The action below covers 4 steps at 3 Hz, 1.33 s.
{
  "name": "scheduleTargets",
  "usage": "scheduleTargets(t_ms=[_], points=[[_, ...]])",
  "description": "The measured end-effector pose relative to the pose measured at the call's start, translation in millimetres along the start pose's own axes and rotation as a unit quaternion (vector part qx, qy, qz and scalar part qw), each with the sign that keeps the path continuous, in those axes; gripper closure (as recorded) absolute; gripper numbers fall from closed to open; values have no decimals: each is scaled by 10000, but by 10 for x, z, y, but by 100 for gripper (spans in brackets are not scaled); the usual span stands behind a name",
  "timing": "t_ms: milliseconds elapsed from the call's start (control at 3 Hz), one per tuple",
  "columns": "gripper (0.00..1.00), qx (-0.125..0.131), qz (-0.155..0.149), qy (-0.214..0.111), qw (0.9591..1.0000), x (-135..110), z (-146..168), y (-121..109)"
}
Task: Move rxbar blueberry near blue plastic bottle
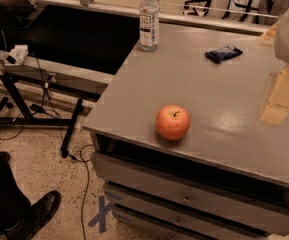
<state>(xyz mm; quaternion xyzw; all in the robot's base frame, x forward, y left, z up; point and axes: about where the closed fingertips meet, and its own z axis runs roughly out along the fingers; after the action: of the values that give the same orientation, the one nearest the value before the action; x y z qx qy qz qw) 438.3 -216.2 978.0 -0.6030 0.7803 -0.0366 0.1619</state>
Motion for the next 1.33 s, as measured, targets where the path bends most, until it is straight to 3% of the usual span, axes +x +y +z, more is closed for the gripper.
scheduleTargets(t_ms=[667, 1000, 1333], points=[[0, 92, 20, -105, 9999, -14, 21, -98], [0, 209, 258, -497, 9982, -46, 194, -390], [0, 366, 681, -1159, 9903, -174, 441, -816]])
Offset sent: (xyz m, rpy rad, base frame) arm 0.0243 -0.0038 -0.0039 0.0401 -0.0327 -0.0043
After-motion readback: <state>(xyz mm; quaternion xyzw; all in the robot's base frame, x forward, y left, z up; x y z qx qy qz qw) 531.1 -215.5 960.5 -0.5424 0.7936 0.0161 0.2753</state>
